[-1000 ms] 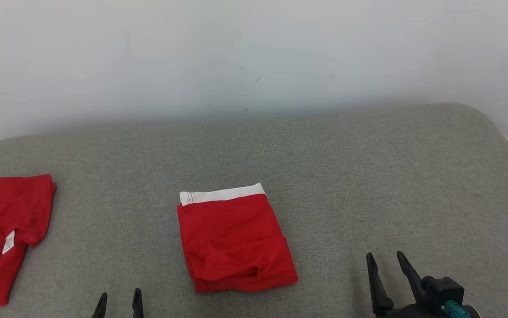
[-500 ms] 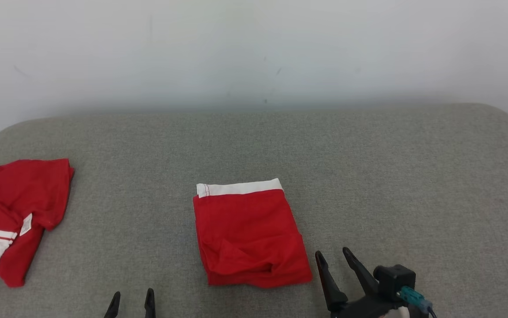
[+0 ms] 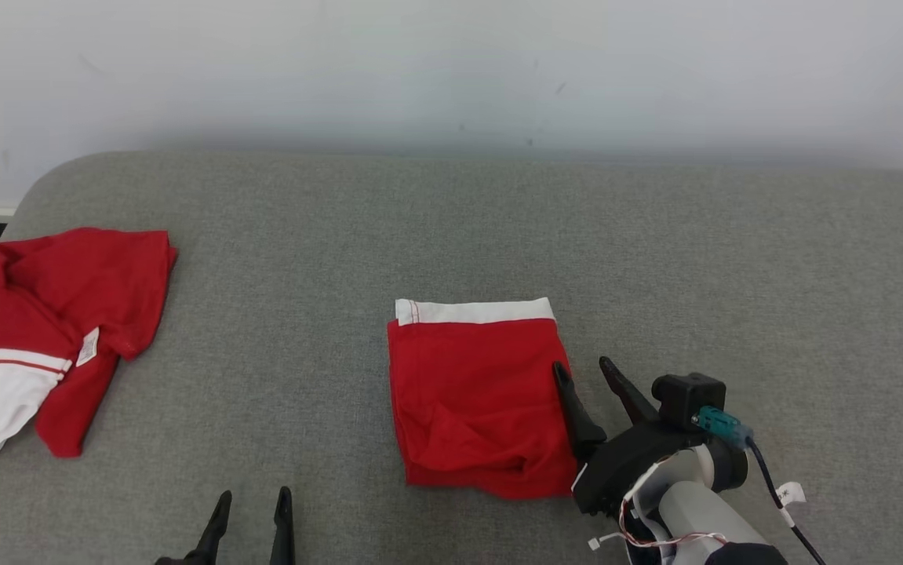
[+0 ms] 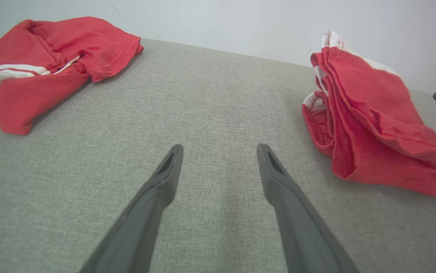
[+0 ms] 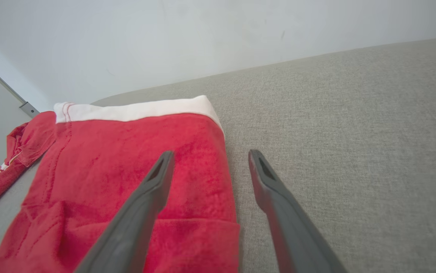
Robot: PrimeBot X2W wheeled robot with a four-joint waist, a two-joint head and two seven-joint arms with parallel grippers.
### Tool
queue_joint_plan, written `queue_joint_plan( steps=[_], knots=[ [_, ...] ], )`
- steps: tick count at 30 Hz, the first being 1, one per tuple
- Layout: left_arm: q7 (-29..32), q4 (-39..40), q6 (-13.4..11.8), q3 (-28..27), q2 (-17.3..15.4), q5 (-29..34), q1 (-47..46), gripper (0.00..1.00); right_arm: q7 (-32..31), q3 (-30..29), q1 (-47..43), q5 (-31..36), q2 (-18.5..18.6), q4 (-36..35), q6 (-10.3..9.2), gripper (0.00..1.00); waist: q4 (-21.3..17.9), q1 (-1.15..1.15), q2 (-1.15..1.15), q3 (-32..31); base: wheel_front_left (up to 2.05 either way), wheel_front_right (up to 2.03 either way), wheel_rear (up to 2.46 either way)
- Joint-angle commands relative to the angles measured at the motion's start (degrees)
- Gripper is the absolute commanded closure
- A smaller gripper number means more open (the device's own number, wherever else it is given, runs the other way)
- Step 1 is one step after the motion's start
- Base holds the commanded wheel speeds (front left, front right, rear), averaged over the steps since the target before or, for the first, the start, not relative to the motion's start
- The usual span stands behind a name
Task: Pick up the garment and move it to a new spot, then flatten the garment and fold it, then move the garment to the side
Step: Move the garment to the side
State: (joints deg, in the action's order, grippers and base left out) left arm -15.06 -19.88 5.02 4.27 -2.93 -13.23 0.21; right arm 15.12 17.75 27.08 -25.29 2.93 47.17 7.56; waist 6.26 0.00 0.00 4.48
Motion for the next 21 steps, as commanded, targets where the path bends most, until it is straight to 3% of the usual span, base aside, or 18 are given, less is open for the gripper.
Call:
queue_joint_plan(
  steps=[1,12,13,14,15,16,21],
  knots=[
    [-0.16,0.1,-0.4,0.38,0.04,-0.37,-0.71,0.0,0.0,0.12,1.21,-0.85,0.0,1.69,-0.15,0.0,1.43,0.0,0.0,1.3,0.0,0.0,0.0],
    [-0.17,0.05,-0.64,2.14,0.04,-1.42,-2.23,0.0,-1.44,3.91,6.85,-3.61,-0.01,13.6,-0.15,0.0,3.61,0.0,0.0,2.91,0.0,0.0,0.0],
    [-0.16,0.09,-0.72,2.27,0.04,-1.5,-2.49,0.0,-1.91,4.42,6.96,-3.98,-0.02,14.31,-0.15,0.42,3.77,0.0,0.0,3.06,0.0,0.0,0.0],
    [-0.17,0.15,-0.78,2.33,0.04,-1.68,-2.71,0.0,-2.07,4.93,6.95,-4.55,-0.05,14.61,-0.15,0.67,3.89,0.0,0.0,3.13,0.0,0.0,0.0],
    [-0.17,0.15,-0.78,2.33,0.04,-1.68,-2.71,0.0,-2.07,4.93,6.95,-4.55,-0.05,14.61,-0.15,0.67,3.89,0.0,0.0,3.13,0.0,0.0,0.0],
    [-0.17,0.23,-0.88,2.42,0.03,-1.86,-2.86,0.0,-2.15,5.45,7.0,-5.04,-0.05,15.01,-0.15,1.0,4.03,0.0,0.0,3.18,0.0,0.0,0.0],
    [-0.17,0.31,-1.03,2.55,0.04,-2.25,-2.87,0.0,-1.22,6.58,7.73,-6.09,-0.04,16.32,-0.15,1.0,4.25,0.0,0.0,3.12,0.0,0.0,0.0]
  ],
)
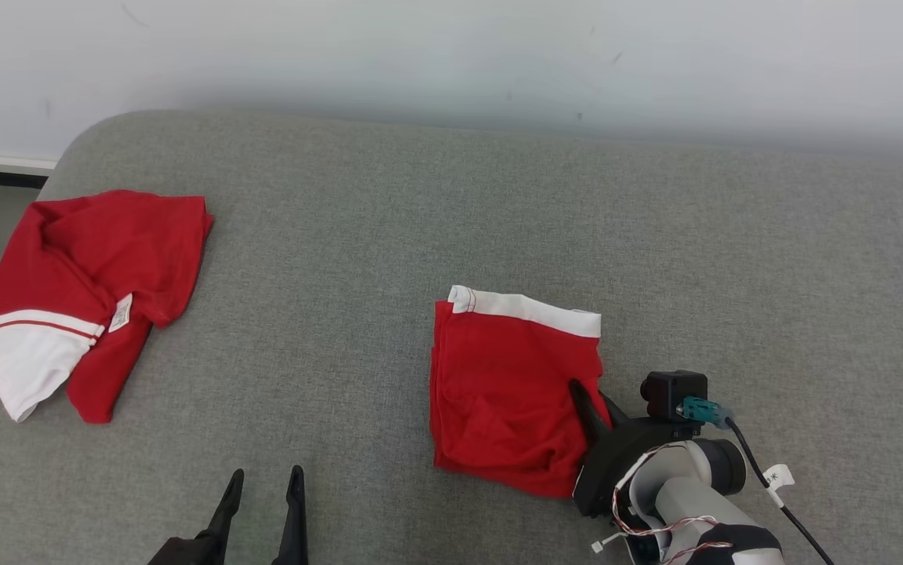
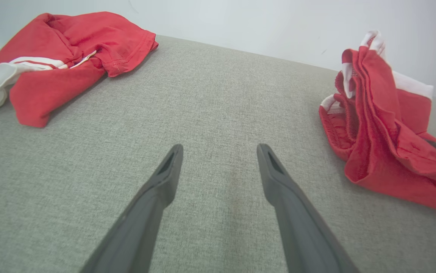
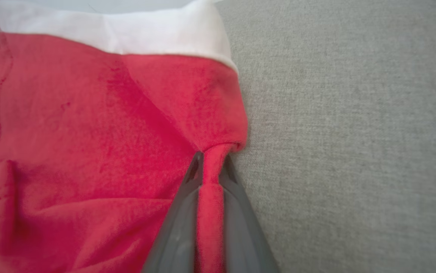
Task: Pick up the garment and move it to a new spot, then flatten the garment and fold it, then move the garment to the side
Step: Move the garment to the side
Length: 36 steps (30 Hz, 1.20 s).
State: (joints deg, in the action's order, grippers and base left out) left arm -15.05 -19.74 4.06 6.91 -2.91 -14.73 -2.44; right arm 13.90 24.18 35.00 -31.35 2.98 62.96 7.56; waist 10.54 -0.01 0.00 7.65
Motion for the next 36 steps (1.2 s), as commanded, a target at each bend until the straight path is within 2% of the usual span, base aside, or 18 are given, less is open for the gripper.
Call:
queue_joint_plan(
  steps=[1,6,12,16,25,36],
  knots=[
    [-0.17,0.17,-0.13,-0.15,0.02,-0.81,-0.13,0.0,0.21,0.19,0.11,0.25,-0.08,0.72,-0.15,1.0,-0.08,0.01,0.0,-0.13,0.0,0.0,0.0],
    [-0.18,-0.12,-0.31,-0.51,0.02,-0.93,0.76,0.0,1.34,-0.99,1.55,1.4,0.32,-0.29,-0.15,1.0,-0.66,0.01,0.0,-0.83,0.0,0.0,0.0],
    [-0.18,0.47,0.18,0.0,0.02,-0.61,1.4,0.0,1.3,-5.88,-1.07,7.68,2.39,-9.75,-0.15,1.0,-2.33,0.01,0.0,-2.76,0.0,0.0,0.0],
    [-0.17,0.71,0.35,0.24,0.01,-0.89,2.49,0.0,1.31,-9.47,-5.02,12.45,2.0,-15.46,-0.15,1.0,-4.92,0.01,0.0,-5.46,0.0,0.0,0.0],
    [-0.18,1.93,0.63,1.83,0.01,-2.3,2.66,0.0,1.24,-14.73,-12.05,17.63,0.84,-21.29,-0.15,1.0,-14.6,0.01,0.0,-8.78,0.0,0.0,0.0],
    [-0.17,2.97,-0.21,3.33,0.01,-4.07,0.94,0.0,1.25,-17.5,-15.53,19.6,0.8,-21.88,-0.15,1.0,-27.55,0.01,0.0,-8.34,0.0,0.0,0.0]
  ],
)
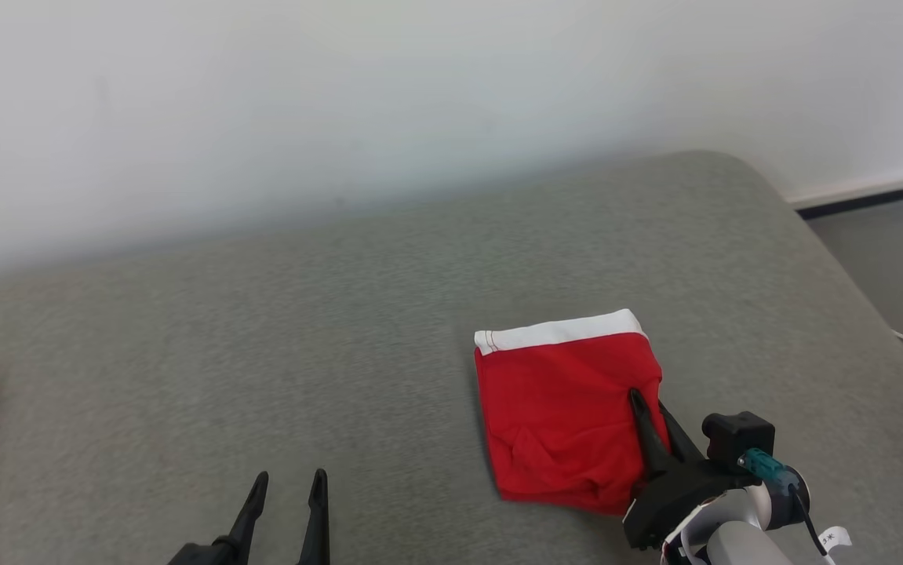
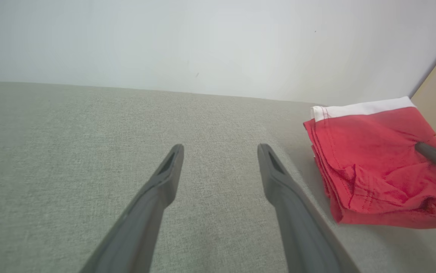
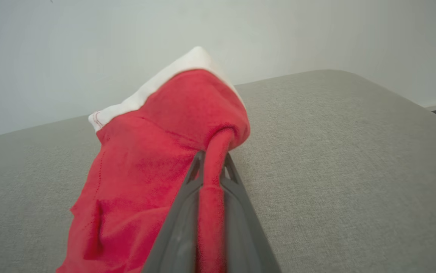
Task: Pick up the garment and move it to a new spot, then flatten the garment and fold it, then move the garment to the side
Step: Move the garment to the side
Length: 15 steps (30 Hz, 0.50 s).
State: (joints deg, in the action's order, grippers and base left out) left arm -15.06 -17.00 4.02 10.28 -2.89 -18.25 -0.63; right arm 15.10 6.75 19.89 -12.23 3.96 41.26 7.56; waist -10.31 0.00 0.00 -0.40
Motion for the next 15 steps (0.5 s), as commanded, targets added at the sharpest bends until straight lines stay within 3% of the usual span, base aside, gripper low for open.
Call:
queue_joint_plan(
  steps=[1,15],
  knots=[
    [-0.16,0.26,-0.19,0.15,0.0,-0.58,-1.03,0.0,0.05,-0.25,-0.53,0.48,-0.21,-0.16,-0.15,1.0,-7.72,0.0,0.0,-0.08,0.0,0.0,0.0],
    [-0.17,0.11,0.45,1.39,-0.04,1.03,-4.6,0.0,0.05,-2.48,-0.64,0.6,-0.73,1.04,-0.15,1.0,-17.18,0.0,0.0,3.77,0.0,0.0,0.0]
  ],
)
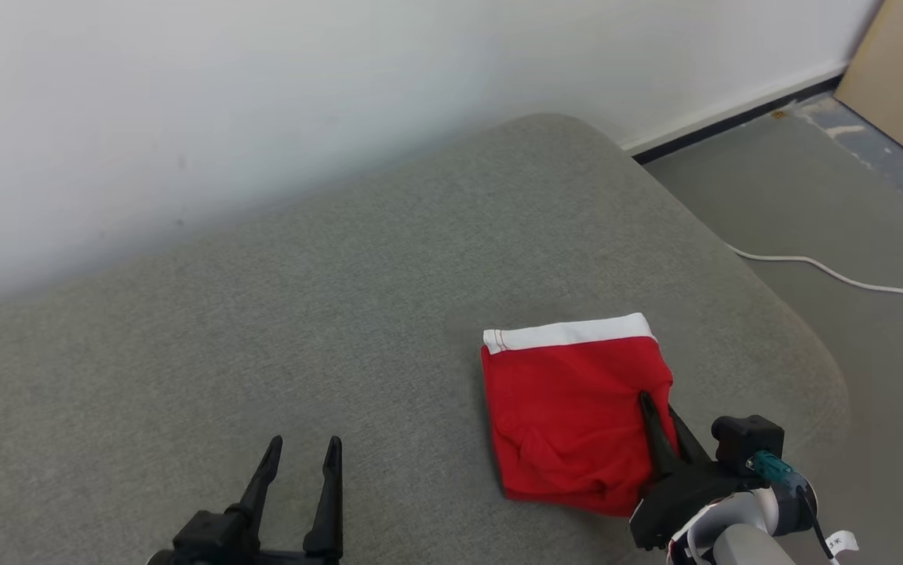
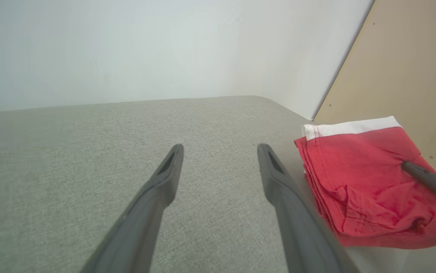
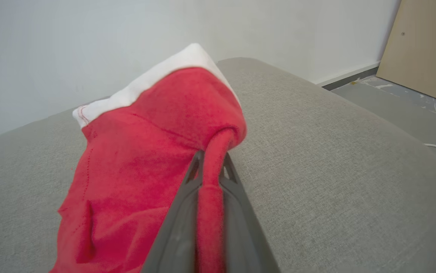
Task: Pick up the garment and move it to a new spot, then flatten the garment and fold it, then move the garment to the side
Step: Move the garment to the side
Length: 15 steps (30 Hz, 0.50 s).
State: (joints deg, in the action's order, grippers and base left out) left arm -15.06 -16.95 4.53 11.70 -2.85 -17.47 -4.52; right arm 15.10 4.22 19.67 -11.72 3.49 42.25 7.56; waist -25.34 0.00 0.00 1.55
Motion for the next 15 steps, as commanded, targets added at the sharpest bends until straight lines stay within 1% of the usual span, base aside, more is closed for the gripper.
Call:
queue_joint_plan(
  steps=[1,11,15],
  knots=[
    [-0.16,0.03,0.0,0.06,-0.08,0.4,-0.95,0.0,0.05,-0.28,-0.46,0.02,-0.3,0.01,-0.15,1.0,-2.38,0.0,0.0,2.15,0.0,0.0,0.0],
    [-0.17,-0.59,0.82,0.84,-0.1,1.83,-2.95,0.0,0.05,-1.71,-0.54,0.26,-0.5,-1.28,-0.15,1.0,-3.76,0.0,0.0,4.77,0.0,0.0,0.0],
    [-0.16,-0.45,0.96,0.79,-0.09,2.06,-2.89,0.0,0.05,-0.11,0.95,0.9,-0.58,-2.09,-0.15,1.0,-4.01,0.0,0.0,5.36,0.0,0.0,0.0]
  ],
)
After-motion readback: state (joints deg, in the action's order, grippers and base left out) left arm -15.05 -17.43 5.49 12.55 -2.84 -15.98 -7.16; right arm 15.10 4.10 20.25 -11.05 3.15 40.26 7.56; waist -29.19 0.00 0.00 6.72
